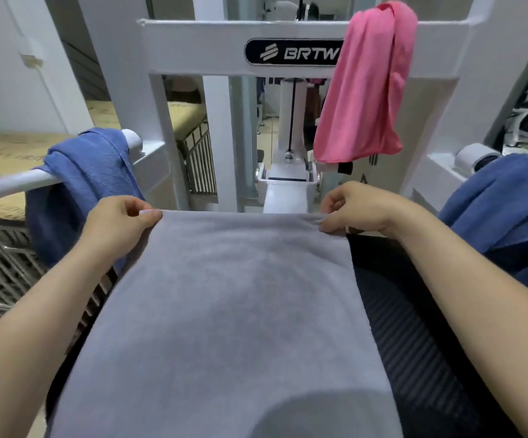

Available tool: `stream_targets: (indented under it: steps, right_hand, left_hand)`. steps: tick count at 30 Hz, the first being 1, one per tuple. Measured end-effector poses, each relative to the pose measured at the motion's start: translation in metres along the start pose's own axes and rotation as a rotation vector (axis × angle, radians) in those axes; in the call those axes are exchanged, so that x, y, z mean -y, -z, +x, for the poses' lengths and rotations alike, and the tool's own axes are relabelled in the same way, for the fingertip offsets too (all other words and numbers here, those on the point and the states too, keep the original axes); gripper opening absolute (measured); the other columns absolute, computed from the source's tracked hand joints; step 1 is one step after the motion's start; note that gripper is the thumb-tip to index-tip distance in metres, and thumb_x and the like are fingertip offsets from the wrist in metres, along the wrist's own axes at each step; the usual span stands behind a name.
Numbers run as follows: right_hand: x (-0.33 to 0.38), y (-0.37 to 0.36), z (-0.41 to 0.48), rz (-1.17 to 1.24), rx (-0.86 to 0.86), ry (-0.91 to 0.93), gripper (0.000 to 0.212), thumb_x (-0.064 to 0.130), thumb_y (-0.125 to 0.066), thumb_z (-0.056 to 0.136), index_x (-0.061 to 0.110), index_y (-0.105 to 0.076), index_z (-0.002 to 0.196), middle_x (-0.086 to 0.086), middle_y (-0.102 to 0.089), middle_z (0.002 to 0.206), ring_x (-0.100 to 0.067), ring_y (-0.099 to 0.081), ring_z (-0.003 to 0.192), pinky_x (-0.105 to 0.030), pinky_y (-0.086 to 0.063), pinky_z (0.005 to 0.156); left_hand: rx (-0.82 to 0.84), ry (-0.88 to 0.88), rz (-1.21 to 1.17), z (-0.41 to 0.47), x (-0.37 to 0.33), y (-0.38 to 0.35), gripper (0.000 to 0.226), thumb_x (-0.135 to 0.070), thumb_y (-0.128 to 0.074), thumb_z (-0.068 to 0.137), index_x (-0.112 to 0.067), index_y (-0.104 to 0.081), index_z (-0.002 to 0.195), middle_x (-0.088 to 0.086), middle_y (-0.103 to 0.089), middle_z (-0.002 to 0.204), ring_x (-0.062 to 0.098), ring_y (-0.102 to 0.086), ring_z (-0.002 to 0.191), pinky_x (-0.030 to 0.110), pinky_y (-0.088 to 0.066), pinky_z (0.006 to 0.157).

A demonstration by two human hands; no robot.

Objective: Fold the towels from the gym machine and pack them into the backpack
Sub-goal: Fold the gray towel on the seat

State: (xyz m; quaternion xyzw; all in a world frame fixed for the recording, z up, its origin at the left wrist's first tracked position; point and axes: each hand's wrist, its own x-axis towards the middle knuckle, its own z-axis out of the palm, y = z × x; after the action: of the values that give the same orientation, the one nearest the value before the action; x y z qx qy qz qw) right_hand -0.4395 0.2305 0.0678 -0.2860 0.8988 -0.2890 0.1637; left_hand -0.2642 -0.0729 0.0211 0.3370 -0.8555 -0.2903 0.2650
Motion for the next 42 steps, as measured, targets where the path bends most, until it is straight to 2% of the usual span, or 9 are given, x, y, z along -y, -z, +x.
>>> stream_targets:
  steps: [6, 13, 16, 21, 27, 31, 35, 38, 42]
  right_hand:
    - [0.002, -0.012, 0.029, -0.017, -0.285, 0.049, 0.024, -0.005, -0.066, 0.069, 0.017, -0.062, 0.080, 0.004, -0.053, 0.072, -0.014, -0.051, 0.060, -0.022, -0.039, 0.052]
    - [-0.022, 0.004, 0.035, 0.447, 0.097, -0.216, 0.005, 0.009, -0.070, 0.084, 0.005, -0.068, 0.084, -0.004, -0.051, 0.066, -0.009, -0.038, 0.050, -0.023, -0.023, 0.052]
    - [-0.017, 0.002, 0.023, 0.604, 0.004, -0.172, 0.013, 0.008, -0.062, 0.090, 0.011, -0.063, 0.077, 0.000, -0.049, 0.059, -0.003, -0.042, 0.041, -0.015, -0.036, 0.047]
    - [0.009, -0.008, -0.034, 0.760, -0.267, 0.073, 0.014, 0.006, -0.054, 0.096, 0.007, -0.067, 0.094, 0.000, -0.059, 0.074, -0.009, -0.058, 0.064, -0.017, -0.054, 0.056]
    - [-0.003, -0.033, -0.133, 0.908, -0.249, 0.171, 0.033, -0.006, -0.049, 0.090, 0.010, -0.072, 0.073, -0.008, -0.064, 0.076, -0.018, -0.063, 0.077, -0.025, -0.056, 0.066]
    - [-0.018, -0.064, -0.174, 0.557, -0.376, 0.171, 0.025, -0.008, -0.052, 0.075, 0.005, -0.070, 0.063, -0.026, -0.059, 0.069, -0.021, -0.051, 0.065, -0.024, -0.039, 0.057]
    - [-0.035, -0.088, -0.198, 0.089, -0.535, 0.297, 0.033, -0.016, -0.062, 0.074, 0.015, -0.073, 0.077, -0.007, -0.073, 0.084, -0.010, -0.064, 0.083, -0.013, -0.047, 0.082]
    - [-0.046, -0.094, -0.209, -0.236, -0.600, 0.445, 0.030, -0.017, -0.069, 0.065, 0.009, -0.074, 0.080, 0.001, -0.070, 0.088, -0.017, -0.064, 0.089, -0.030, -0.049, 0.087]
    - [-0.034, -0.090, -0.224, -0.455, -0.462, 0.382, 0.029, -0.004, -0.072, 0.063, 0.016, -0.074, 0.083, 0.008, -0.072, 0.096, -0.021, -0.066, 0.093, -0.042, -0.052, 0.082]
  left_hand:
    - [-0.148, 0.006, -0.055, 0.012, 0.000, -0.017, 0.015, -0.035, -0.067, 0.083, -0.020, -0.068, 0.081, 0.004, -0.069, 0.086, 0.024, -0.061, 0.086, 0.032, -0.043, 0.078]
    - [-0.014, 0.079, -0.110, 0.015, 0.004, -0.015, 0.037, -0.051, -0.067, 0.082, -0.015, -0.073, 0.076, -0.003, -0.058, 0.050, 0.021, -0.054, 0.061, 0.031, -0.046, 0.070]
    - [0.106, 0.094, -0.294, 0.007, 0.004, 0.000, 0.030, -0.040, -0.073, 0.081, -0.012, -0.070, 0.072, -0.010, -0.049, 0.039, 0.015, -0.040, 0.050, 0.025, -0.034, 0.054]
    - [-0.060, -0.140, -0.502, -0.030, -0.004, 0.040, 0.010, -0.019, -0.072, 0.085, -0.022, -0.067, 0.076, -0.018, -0.063, 0.059, -0.007, -0.051, 0.057, 0.011, -0.042, 0.061]
    - [0.049, -0.215, -0.674, -0.123, 0.017, 0.075, 0.017, -0.005, -0.068, 0.085, -0.018, -0.067, 0.075, -0.009, -0.065, 0.057, 0.003, -0.058, 0.050, 0.012, -0.047, 0.051]
    - [0.171, -0.178, -0.658, -0.167, 0.040, 0.080, 0.013, 0.003, -0.069, 0.075, -0.010, -0.068, 0.073, -0.008, -0.070, 0.061, 0.000, -0.063, 0.056, 0.009, -0.050, 0.059]
    - [0.235, -0.159, -0.597, -0.189, 0.053, 0.086, 0.020, 0.007, -0.076, 0.064, -0.012, -0.075, 0.069, -0.002, -0.075, 0.071, 0.001, -0.065, 0.062, 0.009, -0.051, 0.064]
    - [0.215, -0.163, -0.489, -0.198, 0.060, 0.087, 0.028, 0.007, -0.080, 0.064, -0.020, -0.077, 0.072, -0.007, -0.075, 0.078, 0.001, -0.068, 0.070, 0.008, -0.050, 0.070]
    - [0.209, -0.463, -0.121, -0.207, 0.064, 0.094, 0.021, -0.020, -0.089, 0.064, -0.032, -0.072, 0.068, -0.021, -0.070, 0.095, 0.000, -0.065, 0.087, 0.015, -0.047, 0.082]
